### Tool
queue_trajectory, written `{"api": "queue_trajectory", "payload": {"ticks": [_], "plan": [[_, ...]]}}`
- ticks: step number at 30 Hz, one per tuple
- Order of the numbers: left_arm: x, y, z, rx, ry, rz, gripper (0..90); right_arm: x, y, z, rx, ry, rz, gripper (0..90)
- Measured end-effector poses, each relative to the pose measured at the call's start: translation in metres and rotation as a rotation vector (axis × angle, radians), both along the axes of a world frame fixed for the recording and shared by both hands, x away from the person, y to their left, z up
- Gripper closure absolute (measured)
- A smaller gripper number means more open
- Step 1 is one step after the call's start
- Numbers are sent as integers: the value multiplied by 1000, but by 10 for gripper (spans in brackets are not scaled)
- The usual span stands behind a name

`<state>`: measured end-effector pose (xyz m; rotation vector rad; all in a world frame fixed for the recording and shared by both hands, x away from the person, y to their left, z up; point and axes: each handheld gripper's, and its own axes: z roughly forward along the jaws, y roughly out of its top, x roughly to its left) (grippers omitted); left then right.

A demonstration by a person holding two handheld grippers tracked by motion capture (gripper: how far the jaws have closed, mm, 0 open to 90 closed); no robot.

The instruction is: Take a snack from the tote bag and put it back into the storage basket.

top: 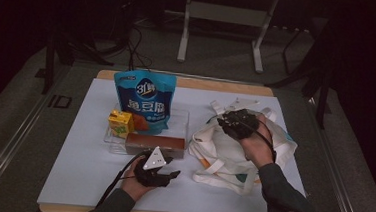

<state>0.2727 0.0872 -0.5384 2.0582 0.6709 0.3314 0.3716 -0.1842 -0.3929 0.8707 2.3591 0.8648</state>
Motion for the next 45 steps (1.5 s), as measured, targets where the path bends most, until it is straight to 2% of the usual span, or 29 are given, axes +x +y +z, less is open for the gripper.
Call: {"api": "queue_trajectory", "payload": {"ticks": [9, 24, 32, 40, 45], "plan": [[0, 0, 0, -3, 2, 0, 444, -4, -26, -1, 24, 8, -42, 721], [0, 0, 0, -1, 1, -1, 444, -18, -64, -12, 26, 52, -82, 735], [0, 0, 0, -1, 1, -1, 444, -27, -76, -21, 35, 64, -88, 773], [0, 0, 0, -2, 2, -1, 443, -35, -87, -29, 46, 76, -100, 865], [0, 0, 0, -3, 1, -1, 443, -40, -95, -33, 51, 81, -106, 883]]}}
